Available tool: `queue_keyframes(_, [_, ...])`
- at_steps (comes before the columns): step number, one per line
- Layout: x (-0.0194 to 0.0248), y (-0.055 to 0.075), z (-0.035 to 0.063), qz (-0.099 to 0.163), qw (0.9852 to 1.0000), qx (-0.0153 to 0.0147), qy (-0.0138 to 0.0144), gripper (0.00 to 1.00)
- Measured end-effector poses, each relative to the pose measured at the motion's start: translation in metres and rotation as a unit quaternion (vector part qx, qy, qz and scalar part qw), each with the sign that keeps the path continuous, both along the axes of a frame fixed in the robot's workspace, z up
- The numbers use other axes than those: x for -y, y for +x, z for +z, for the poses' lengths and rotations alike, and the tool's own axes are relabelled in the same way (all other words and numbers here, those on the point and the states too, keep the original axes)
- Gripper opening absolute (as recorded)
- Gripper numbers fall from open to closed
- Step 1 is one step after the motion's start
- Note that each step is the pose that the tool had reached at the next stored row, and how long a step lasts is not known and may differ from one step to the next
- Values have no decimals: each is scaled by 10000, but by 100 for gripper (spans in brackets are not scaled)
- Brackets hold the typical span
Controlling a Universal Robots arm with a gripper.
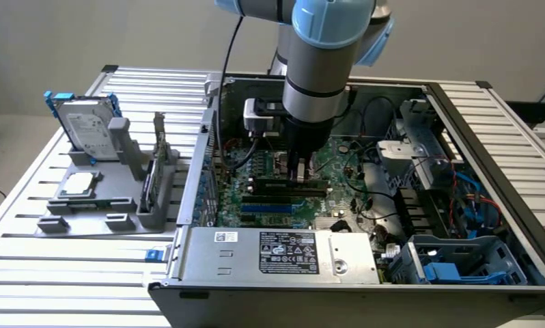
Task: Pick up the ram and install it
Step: 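Insert the ram into the slot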
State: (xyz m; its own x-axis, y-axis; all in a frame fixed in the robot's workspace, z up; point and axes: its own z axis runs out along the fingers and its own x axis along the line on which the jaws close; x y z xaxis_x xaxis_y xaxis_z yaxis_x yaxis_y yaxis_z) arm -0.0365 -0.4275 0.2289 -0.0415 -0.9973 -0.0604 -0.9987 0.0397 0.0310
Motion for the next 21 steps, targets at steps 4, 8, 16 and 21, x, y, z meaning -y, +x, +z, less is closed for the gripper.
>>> queue_keyframes(4, [-2, 0, -10, 0, 10000, 0, 0, 14])
queue_keyframes(8, [-4, 0, -18, 0, 10000, 0, 0, 14])
queue_keyframes(16, [-9, 0, -33, 0, 10000, 0, 0, 14])
queue_keyframes(21, [-14, 0, -43, 0, 10000, 0, 0, 14])
